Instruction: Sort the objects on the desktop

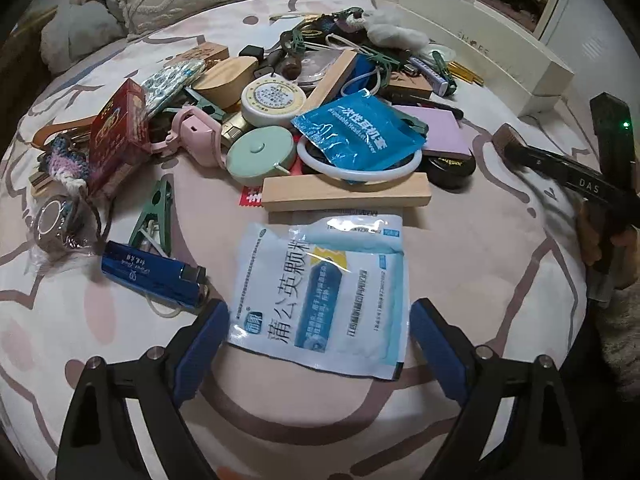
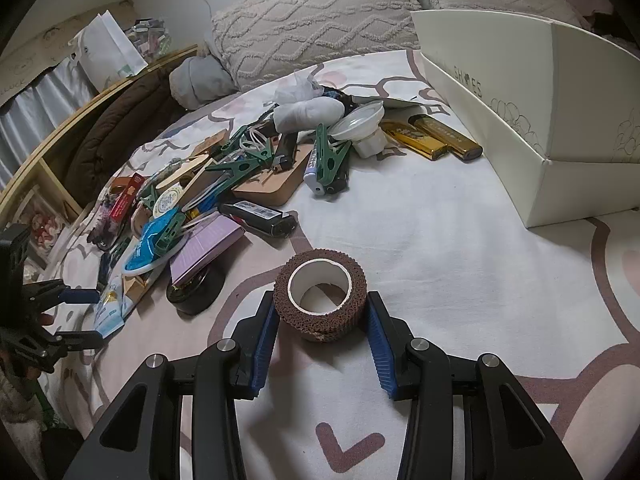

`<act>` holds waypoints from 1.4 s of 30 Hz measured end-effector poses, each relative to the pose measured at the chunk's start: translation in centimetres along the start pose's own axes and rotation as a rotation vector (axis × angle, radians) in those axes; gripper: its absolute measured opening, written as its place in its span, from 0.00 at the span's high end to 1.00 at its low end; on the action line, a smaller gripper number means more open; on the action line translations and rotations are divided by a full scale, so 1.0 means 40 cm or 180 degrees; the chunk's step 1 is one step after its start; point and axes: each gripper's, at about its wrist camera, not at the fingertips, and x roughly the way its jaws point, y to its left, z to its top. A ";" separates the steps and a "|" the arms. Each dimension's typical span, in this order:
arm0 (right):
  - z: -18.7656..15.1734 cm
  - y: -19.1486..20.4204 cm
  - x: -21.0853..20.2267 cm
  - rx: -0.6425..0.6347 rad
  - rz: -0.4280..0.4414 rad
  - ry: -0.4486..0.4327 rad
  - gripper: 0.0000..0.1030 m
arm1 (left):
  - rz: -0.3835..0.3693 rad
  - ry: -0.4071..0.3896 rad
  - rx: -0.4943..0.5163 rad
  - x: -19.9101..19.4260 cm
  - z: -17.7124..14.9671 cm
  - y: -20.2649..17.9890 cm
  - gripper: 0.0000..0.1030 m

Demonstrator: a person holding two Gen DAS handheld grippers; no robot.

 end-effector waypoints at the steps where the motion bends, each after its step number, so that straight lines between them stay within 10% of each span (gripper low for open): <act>1: 0.000 0.000 0.000 0.0000 0.0000 0.0000 0.57 | 0.0012 0.0040 -0.0002 0.008 -0.001 0.004 0.05; 31: -0.002 0.002 0.001 -0.0008 -0.0005 0.0004 0.57 | 0.0441 0.0231 0.0424 0.015 0.026 -0.085 0.04; 42: -0.006 0.008 0.004 -0.0035 -0.0042 -0.0001 0.57 | 0.0224 0.0426 0.0150 0.052 0.041 -0.046 0.03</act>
